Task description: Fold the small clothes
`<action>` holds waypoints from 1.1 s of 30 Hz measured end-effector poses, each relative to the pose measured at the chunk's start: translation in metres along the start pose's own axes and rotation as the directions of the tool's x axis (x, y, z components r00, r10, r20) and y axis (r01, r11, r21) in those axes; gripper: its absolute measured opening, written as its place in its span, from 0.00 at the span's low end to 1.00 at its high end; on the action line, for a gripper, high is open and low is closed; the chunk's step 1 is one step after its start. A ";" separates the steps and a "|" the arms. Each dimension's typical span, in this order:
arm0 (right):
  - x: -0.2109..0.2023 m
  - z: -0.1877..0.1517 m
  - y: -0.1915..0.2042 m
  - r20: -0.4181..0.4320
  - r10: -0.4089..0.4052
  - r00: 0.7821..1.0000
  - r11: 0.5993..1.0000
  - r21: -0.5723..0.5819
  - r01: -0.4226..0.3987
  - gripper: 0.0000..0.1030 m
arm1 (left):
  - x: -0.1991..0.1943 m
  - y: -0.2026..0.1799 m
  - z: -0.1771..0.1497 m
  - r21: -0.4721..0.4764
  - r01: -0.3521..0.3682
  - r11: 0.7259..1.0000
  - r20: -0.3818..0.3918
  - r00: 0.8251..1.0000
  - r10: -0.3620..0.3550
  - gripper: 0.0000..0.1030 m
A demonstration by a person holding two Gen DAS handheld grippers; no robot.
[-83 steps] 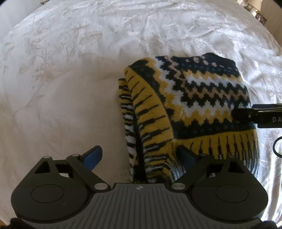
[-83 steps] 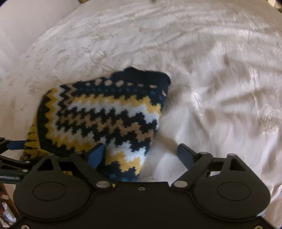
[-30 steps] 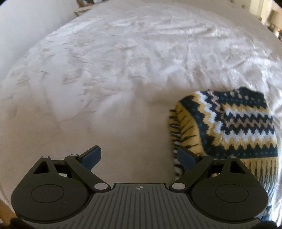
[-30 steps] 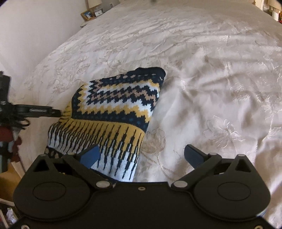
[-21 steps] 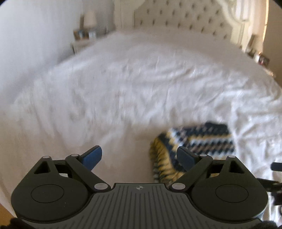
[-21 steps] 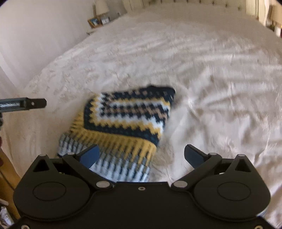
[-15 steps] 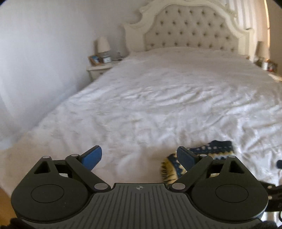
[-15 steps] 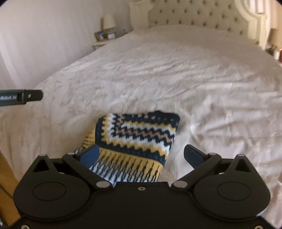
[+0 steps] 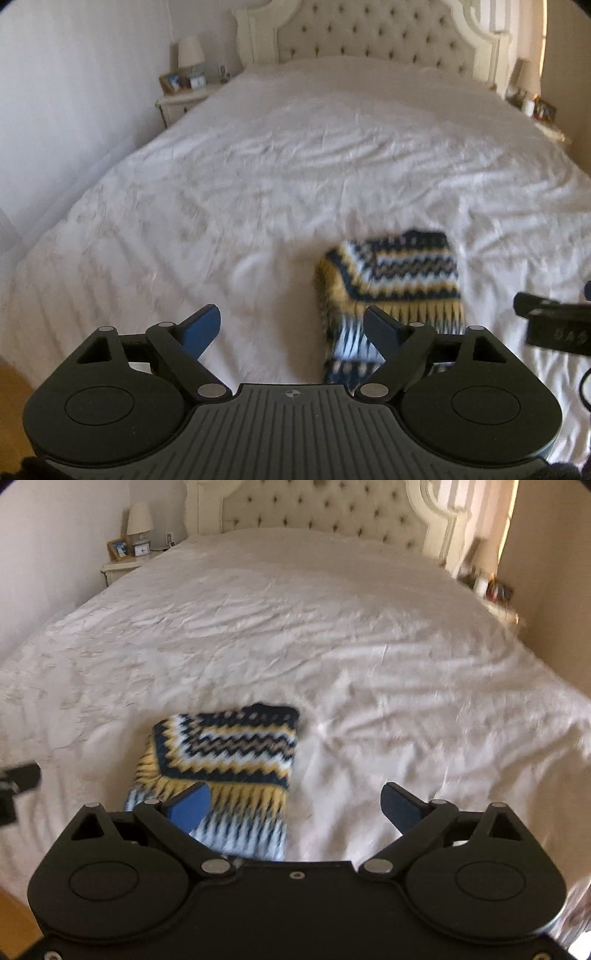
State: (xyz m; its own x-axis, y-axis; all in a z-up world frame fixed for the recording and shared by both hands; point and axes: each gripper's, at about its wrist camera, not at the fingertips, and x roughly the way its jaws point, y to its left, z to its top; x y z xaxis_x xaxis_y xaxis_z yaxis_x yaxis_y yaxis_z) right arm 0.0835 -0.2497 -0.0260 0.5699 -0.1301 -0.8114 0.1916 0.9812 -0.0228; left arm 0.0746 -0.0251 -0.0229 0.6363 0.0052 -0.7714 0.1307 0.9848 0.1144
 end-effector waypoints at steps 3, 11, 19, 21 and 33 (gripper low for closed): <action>-0.013 -0.010 0.001 -0.040 0.042 0.998 0.998 0.055 -0.040 0.95 | -0.006 0.008 -0.012 -0.021 0.008 1.000 -0.038 0.999 -0.009 0.82; -0.049 -0.039 0.016 -0.056 0.065 0.996 0.996 0.069 -0.061 0.95 | -0.023 0.019 -0.043 -0.042 0.020 0.999 -0.124 0.992 -0.026 0.82; -0.072 -0.065 0.025 -0.059 0.067 0.996 0.996 0.064 -0.064 0.95 | -0.034 0.022 -0.070 -0.030 0.022 0.999 -0.196 0.980 -0.028 0.81; -0.077 -0.071 0.026 -0.060 0.069 0.996 0.996 0.064 -0.066 0.95 | -0.038 0.022 -0.074 -0.030 0.027 0.999 -0.198 0.980 -0.033 0.81; -0.098 -0.083 0.023 -0.027 0.082 0.996 0.995 0.060 -0.080 0.95 | -0.050 0.011 -0.083 -0.019 0.066 0.998 -0.190 0.979 -0.068 0.80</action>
State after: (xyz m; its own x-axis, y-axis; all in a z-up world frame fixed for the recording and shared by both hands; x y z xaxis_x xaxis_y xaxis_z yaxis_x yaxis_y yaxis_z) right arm -0.0342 -0.2030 0.0043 0.5617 -0.0455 -0.8261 0.1927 0.9782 0.0772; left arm -0.0187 0.0001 -0.0349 0.4702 -0.0293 -0.8821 0.1580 0.9861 0.0515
